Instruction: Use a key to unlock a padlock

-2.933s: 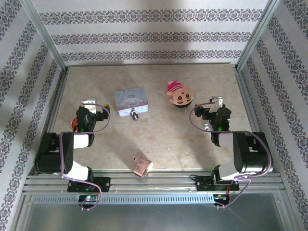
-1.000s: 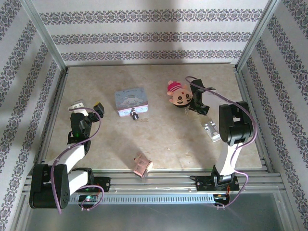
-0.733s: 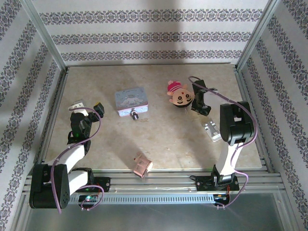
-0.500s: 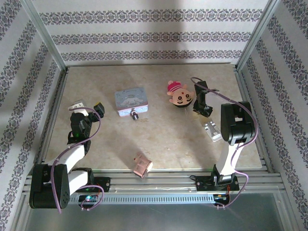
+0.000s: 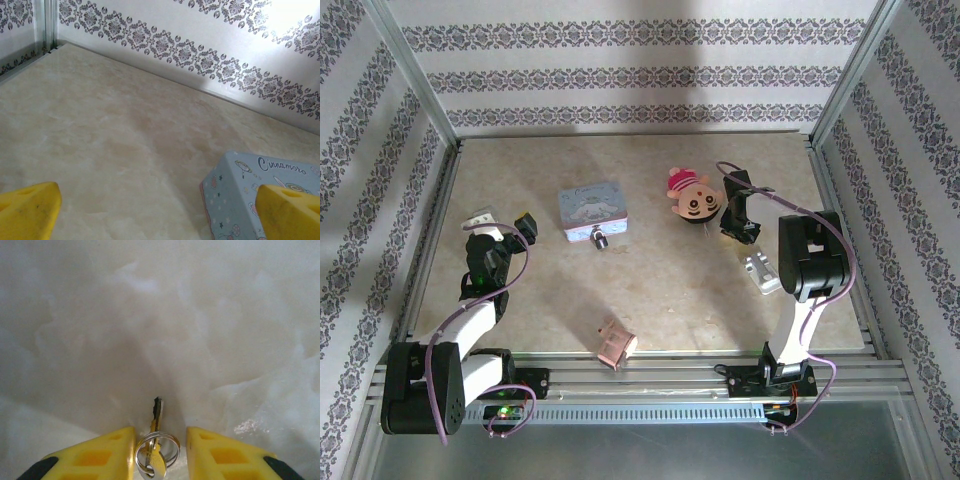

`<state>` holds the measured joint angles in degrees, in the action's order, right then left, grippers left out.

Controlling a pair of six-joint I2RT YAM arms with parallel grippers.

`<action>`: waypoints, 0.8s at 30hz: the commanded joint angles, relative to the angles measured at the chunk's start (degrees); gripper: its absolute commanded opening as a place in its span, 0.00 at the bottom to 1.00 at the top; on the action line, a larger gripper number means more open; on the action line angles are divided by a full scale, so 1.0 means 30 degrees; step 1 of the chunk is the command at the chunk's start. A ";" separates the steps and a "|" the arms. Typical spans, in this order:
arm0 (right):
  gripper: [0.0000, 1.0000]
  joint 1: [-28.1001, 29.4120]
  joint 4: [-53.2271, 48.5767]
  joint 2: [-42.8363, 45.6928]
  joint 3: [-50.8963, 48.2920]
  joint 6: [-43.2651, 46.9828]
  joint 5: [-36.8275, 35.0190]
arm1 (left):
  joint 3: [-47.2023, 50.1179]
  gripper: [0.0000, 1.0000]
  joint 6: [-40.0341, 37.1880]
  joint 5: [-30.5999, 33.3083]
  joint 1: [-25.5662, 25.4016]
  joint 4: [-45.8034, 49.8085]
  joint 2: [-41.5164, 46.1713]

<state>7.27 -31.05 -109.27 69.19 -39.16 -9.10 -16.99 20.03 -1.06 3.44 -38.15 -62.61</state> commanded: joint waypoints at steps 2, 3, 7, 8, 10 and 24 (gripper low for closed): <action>0.28 0.0020 -0.0197 -0.0050 -0.0139 -0.0307 0.0075 | -0.0048 0.99 0.0413 0.0002 -0.0062 -0.0730 0.0267; 0.28 0.0038 -0.0176 -0.0050 -0.0152 -0.0358 0.0123 | -0.0029 0.99 0.0441 0.0031 -0.0065 -0.0730 0.0273; 0.27 0.0068 -0.0186 0.0022 -0.0153 -0.0424 0.0134 | -0.0019 0.99 0.0528 0.0090 -0.0064 -0.0745 0.0159; 0.26 0.0082 -0.0198 0.0036 -0.0153 -0.0424 0.0140 | 0.0010 0.99 0.0511 0.0075 -0.0064 -0.0759 0.0140; 0.25 0.0117 -0.0225 0.0122 -0.0153 -0.0424 0.0127 | 0.0010 0.99 0.0537 0.0061 -0.0054 -0.0789 0.0106; 0.21 0.0441 -0.0373 0.1200 -0.0499 -0.0336 -0.0100 | 0.0040 0.99 0.0557 0.0031 -0.0064 -0.0877 0.0211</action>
<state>7.88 -31.07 -108.14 68.62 -39.33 -8.99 -16.99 20.88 -1.06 3.44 -38.15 -62.63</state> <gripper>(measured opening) 0.210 0.993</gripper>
